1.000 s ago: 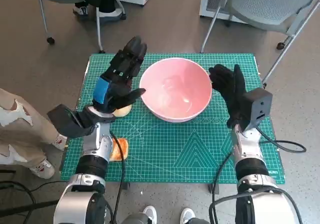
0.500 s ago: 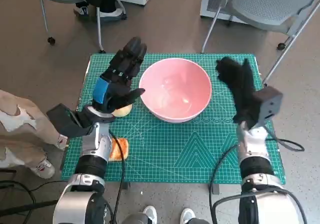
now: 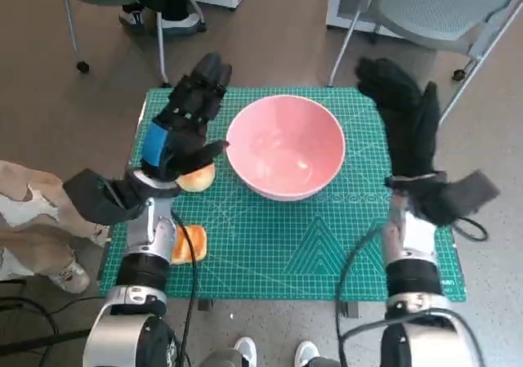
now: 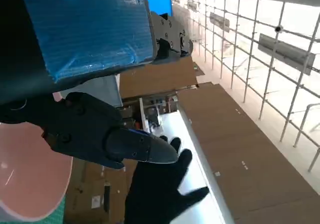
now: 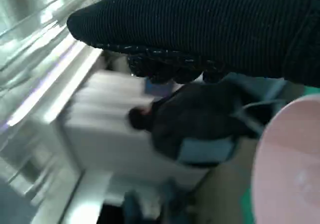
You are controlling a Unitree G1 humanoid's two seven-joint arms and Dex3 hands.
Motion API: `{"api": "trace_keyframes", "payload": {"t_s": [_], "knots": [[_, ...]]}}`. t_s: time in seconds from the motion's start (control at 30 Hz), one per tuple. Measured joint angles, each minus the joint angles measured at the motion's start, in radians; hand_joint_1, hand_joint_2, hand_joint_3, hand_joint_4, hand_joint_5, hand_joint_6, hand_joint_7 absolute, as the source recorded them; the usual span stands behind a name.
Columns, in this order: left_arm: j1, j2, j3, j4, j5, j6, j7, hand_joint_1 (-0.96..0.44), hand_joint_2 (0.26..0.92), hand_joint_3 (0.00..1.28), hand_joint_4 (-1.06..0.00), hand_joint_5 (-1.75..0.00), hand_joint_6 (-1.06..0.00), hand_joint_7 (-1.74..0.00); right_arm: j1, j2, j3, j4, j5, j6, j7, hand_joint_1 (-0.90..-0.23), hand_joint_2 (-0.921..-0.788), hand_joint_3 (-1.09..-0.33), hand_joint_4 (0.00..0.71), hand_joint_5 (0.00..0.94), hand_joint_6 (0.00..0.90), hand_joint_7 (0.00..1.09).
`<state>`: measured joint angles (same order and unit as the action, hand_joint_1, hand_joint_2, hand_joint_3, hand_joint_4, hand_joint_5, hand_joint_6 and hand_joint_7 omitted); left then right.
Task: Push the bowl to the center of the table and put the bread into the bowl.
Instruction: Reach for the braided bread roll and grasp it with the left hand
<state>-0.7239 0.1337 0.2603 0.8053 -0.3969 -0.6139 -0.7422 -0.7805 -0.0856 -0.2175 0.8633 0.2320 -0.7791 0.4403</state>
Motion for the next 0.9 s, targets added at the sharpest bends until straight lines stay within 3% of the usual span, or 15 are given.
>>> {"api": "trace_keyframes", "payload": {"t_s": [0.2, 0.33, 0.5, 0.6, 0.9], "knots": [[0.015, 0.007, -0.003, -0.026, 0.002, 0.004, 0.007, -0.54, 0.921, 0.15, -0.07, 0.00, -0.28, -0.02, 0.019, 0.003, 0.029, -0.042, -0.002, -0.022, 0.006, -0.661, -0.921, -0.795, 0.204, 0.003, 0.202, 0.16], [0.050, 0.036, -0.014, -0.094, 0.023, 0.021, 0.012, -0.52, 0.897, 0.06, -0.06, 0.00, -0.23, 0.00, 0.020, 0.003, 0.040, -0.056, -0.002, -0.025, 0.012, -0.662, -0.921, -0.790, 0.207, 0.004, 0.201, 0.17], [0.125, 0.186, -0.054, -0.276, 0.147, 0.128, -0.001, -0.49, 0.781, 0.01, -0.01, 0.00, -0.14, 0.00, 0.023, 0.003, 0.048, -0.066, -0.001, -0.025, 0.012, -0.656, -0.921, -0.789, 0.211, 0.005, 0.200, 0.17], [0.171, 0.298, -0.057, -0.388, 0.230, 0.212, -0.020, -0.41, 0.714, 0.00, -0.04, -0.02, -0.19, -0.03, 0.023, 0.002, 0.048, -0.073, -0.001, -0.025, 0.011, -0.654, -0.921, -0.791, 0.211, 0.005, 0.199, 0.18], [0.346, 0.523, 0.016, -0.704, 0.359, 0.411, -0.021, -0.36, 0.693, 0.00, -0.10, -0.05, -0.27, -0.08, 0.023, 0.000, 0.049, -0.105, 0.000, -0.023, 0.011, -0.653, -0.921, -0.793, 0.211, 0.004, 0.194, 0.19]]}}
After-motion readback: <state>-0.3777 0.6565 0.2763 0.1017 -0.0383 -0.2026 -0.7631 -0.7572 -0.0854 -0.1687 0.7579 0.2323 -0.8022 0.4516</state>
